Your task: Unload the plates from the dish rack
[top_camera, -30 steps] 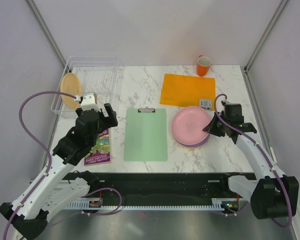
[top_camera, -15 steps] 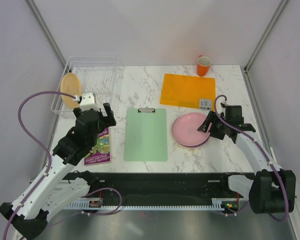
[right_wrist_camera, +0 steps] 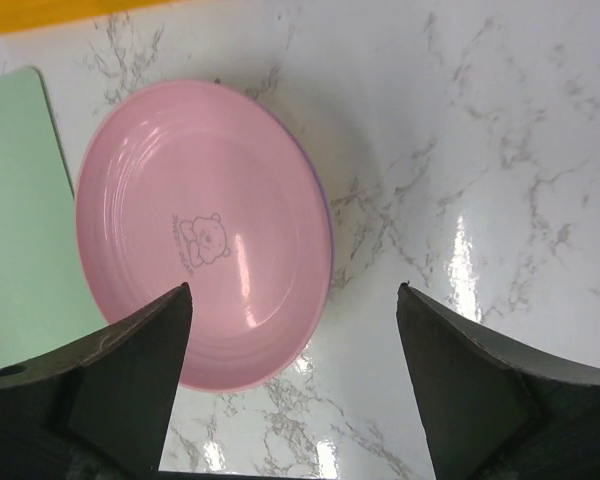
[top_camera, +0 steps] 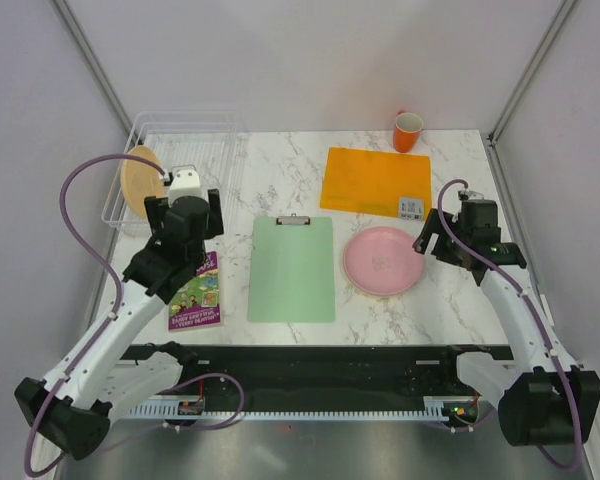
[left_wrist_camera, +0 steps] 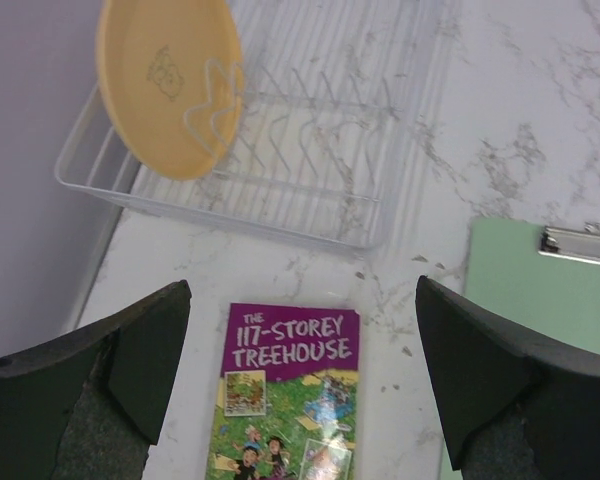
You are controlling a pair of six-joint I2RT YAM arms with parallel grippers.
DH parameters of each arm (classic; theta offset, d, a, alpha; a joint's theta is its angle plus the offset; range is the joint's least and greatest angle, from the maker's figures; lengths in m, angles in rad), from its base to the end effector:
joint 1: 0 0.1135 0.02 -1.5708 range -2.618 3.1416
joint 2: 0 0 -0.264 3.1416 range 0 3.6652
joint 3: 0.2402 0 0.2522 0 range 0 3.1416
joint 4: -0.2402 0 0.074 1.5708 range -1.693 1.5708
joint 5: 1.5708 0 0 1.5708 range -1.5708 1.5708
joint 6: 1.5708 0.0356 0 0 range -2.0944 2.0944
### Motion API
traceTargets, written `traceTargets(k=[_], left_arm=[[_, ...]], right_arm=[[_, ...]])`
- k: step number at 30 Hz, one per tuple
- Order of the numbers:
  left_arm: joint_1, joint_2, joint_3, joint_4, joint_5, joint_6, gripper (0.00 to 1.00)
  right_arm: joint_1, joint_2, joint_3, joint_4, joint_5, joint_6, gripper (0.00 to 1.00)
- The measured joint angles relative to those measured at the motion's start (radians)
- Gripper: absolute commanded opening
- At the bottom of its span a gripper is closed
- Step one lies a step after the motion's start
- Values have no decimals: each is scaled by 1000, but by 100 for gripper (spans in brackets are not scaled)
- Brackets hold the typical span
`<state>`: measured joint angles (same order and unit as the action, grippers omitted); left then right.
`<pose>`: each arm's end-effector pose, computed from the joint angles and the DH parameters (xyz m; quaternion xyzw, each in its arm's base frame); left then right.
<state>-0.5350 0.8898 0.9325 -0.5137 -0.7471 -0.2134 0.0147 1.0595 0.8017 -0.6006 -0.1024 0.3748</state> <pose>0.1716 -0.0736 0.3436 -0.0612 0.8141 0.1117 0.5666 0.2144 0.0068 0.2565 0.1501 0.9241 0.1145 0.3324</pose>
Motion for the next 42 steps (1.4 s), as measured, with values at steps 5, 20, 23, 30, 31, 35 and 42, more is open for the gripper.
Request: traceTargets(k=[5,20,23,30,31,35,42], left_arm=[[250,132,74,97,60,107,100],[643,578,261,358,164,223,100],[654,624,282,384,171,228,100],[689,718,317,431,183,230,96],[695,727,317,438,184,230,93],[714,769,318,454,196,229,65],[721,801,318,473,189,233,5]], right_arm=[[0,-81,35,-13,63,-17,91],[0,77,-18,109,3,-19,91],[0,133,-26,140,-14,-19,91],[0,224,-27,208,-53,-22,90],[0,233,-27,214,-58,-23,89],[0,274,-27,238,-78,-24,88],[0,296,-27,265,-93,-24,88]])
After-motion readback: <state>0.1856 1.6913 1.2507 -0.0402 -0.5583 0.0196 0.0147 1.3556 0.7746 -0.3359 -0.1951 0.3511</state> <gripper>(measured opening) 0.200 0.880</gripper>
